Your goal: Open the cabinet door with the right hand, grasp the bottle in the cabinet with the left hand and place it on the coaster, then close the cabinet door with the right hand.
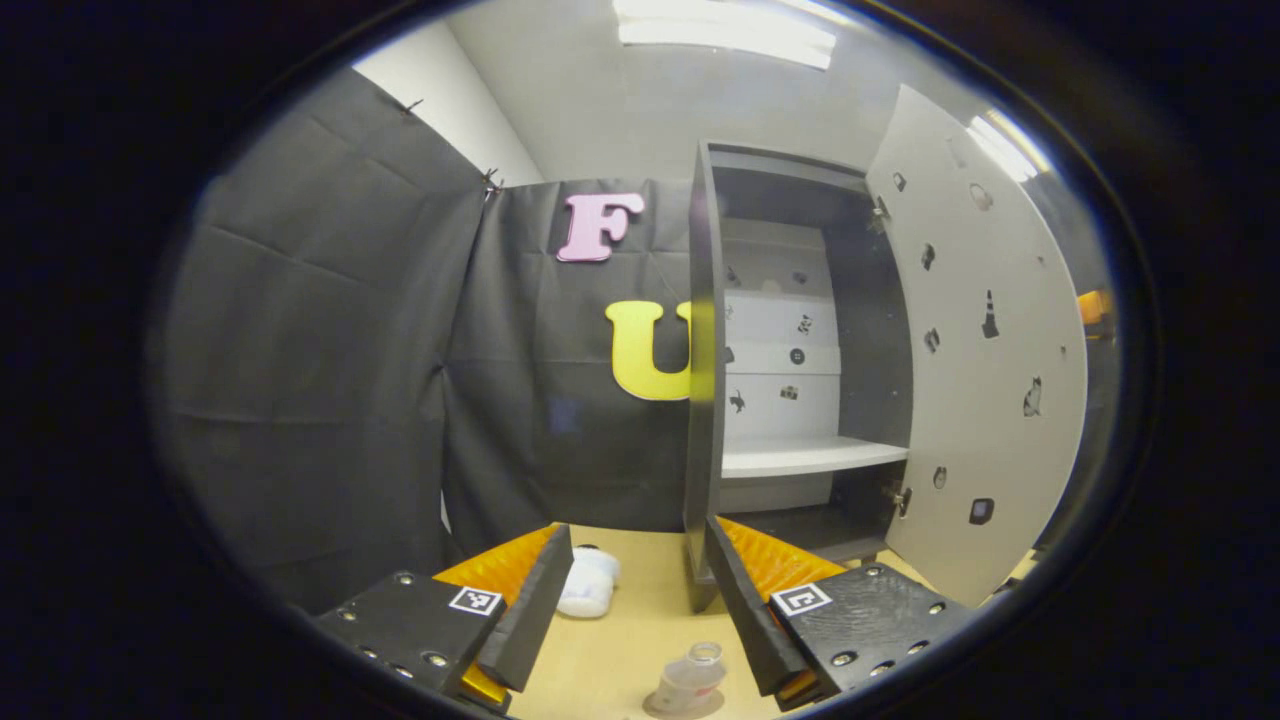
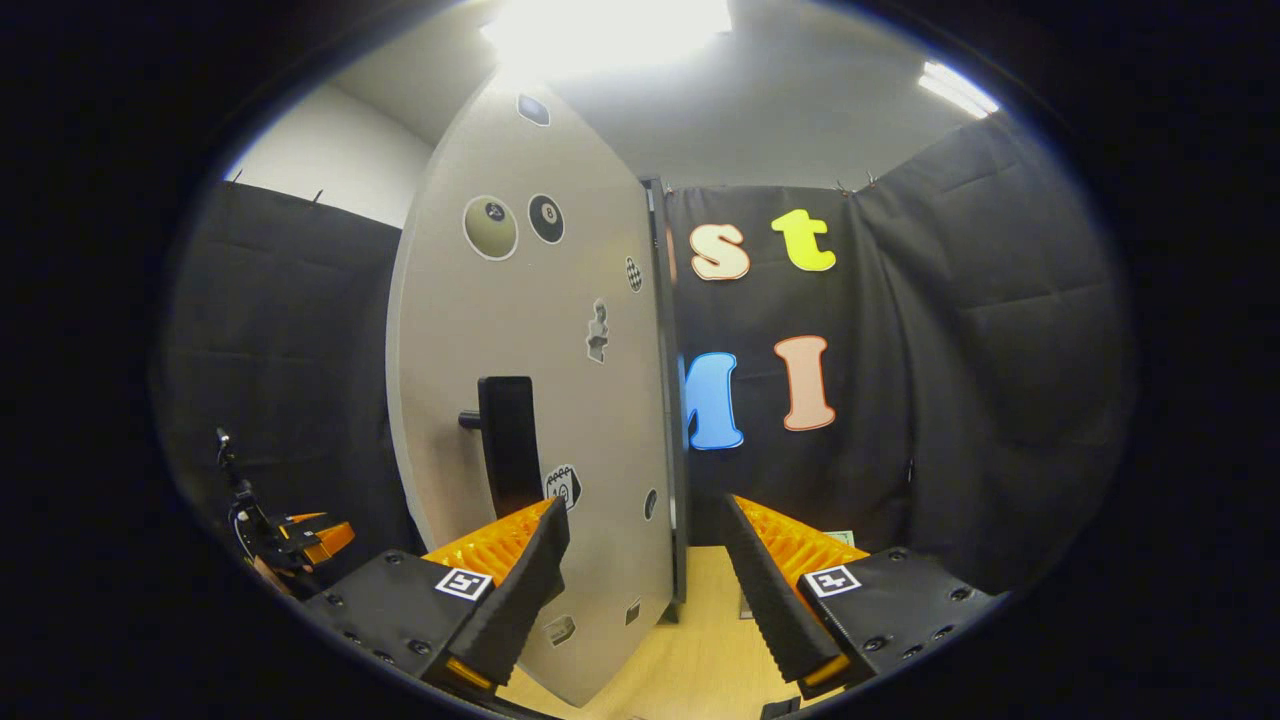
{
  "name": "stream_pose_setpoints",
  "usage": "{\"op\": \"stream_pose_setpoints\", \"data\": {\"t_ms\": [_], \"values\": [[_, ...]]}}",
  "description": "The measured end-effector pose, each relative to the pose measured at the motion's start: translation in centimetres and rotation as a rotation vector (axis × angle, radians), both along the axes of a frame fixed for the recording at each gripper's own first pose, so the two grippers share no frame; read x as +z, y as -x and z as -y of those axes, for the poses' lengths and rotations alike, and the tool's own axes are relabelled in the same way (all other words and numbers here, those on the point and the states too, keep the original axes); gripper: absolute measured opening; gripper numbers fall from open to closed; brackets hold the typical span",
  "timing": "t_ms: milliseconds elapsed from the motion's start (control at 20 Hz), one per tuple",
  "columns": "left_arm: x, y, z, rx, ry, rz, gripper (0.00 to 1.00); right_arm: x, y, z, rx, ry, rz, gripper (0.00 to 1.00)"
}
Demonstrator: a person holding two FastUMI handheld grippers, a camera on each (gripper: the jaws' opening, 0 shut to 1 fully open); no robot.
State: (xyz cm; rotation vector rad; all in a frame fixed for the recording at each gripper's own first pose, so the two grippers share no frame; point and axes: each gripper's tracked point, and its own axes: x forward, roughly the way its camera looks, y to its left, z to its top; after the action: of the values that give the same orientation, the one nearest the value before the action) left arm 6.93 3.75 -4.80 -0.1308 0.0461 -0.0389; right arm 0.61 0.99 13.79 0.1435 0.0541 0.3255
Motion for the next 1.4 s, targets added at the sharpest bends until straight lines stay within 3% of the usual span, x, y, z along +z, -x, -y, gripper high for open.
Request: {"op": "stream_pose_setpoints", "data": {"t_ms": [1000, 1400], "values": [[-0.8, 0.5, -8.2, 0.071, -0.016, 0.002, 0.82, -0.1, -2.9, -10.2, 0.141, -0.055, -0.004, 0.98], [-2.5, 0.5, -13.0, 0.130, -0.009, -0.017, 0.82, -1.7, -7.9, -16.3, 0.141, -0.030, -0.032, 0.98]]}}
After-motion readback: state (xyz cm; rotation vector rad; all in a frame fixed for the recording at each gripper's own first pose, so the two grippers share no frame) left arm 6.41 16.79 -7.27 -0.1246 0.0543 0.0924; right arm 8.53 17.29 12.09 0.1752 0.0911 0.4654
